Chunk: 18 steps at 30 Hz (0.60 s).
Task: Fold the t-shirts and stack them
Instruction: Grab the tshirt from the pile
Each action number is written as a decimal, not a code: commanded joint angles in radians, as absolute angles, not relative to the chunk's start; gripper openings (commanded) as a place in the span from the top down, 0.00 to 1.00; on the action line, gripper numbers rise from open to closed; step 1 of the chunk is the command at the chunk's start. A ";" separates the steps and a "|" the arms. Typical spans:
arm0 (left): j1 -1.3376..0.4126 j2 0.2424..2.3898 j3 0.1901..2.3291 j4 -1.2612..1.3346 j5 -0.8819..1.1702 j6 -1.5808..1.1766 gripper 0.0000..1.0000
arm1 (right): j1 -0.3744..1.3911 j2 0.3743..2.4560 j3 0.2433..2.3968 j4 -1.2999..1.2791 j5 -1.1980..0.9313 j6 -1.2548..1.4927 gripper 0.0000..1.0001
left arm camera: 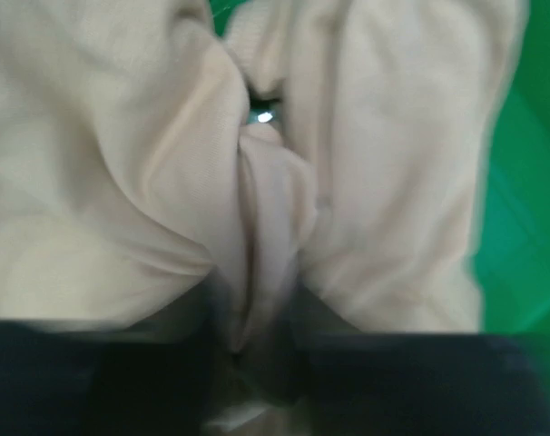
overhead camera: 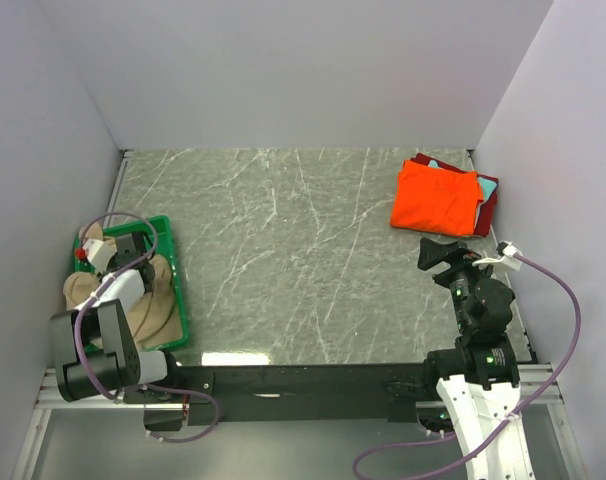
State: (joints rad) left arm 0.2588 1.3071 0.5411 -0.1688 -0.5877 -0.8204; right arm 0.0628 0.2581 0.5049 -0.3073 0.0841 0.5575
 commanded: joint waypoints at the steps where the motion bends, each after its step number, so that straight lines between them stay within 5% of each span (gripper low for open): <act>1: 0.262 1.241 0.572 -0.169 -0.542 -0.811 0.88 | 0.063 0.264 0.520 -0.275 0.077 0.563 0.07; 2: 0.261 1.224 0.577 -0.192 -0.543 -0.821 0.99 | 0.064 0.264 0.520 -0.275 0.078 0.563 0.08; 18: 0.253 0.726 0.808 -0.341 -0.258 -0.730 0.99 | 0.066 0.278 0.469 -0.242 0.069 0.571 0.08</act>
State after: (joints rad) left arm 0.2592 0.7967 0.7170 -0.3573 -0.4160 -0.8040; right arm 0.0628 0.2600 0.4774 -0.2958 0.0841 0.5610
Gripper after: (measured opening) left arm 0.081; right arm 0.924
